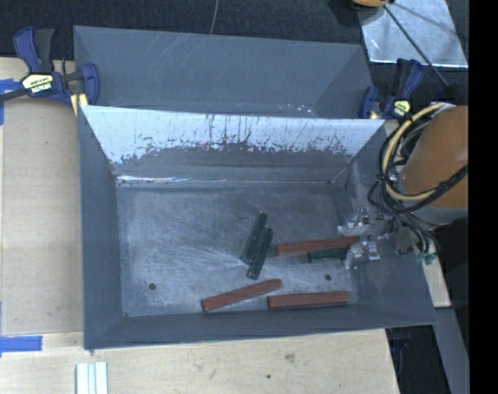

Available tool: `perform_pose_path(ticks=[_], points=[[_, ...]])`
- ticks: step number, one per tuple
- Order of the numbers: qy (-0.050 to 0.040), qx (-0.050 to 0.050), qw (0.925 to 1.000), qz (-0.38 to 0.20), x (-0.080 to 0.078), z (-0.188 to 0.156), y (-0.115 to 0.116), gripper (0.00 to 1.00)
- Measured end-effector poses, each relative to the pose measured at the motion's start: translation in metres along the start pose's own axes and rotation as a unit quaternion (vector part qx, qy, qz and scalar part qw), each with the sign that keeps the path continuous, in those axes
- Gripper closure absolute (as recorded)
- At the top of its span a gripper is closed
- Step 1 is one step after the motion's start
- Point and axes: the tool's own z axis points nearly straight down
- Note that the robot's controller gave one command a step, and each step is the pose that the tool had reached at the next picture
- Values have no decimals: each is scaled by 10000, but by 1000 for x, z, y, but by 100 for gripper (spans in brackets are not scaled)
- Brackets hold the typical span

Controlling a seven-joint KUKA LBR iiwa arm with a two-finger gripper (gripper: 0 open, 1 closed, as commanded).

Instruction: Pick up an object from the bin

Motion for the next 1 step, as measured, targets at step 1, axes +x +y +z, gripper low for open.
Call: perform_pose_path(ticks=[1], points=[[-8,2,10000,1,0,-15,0,100]])
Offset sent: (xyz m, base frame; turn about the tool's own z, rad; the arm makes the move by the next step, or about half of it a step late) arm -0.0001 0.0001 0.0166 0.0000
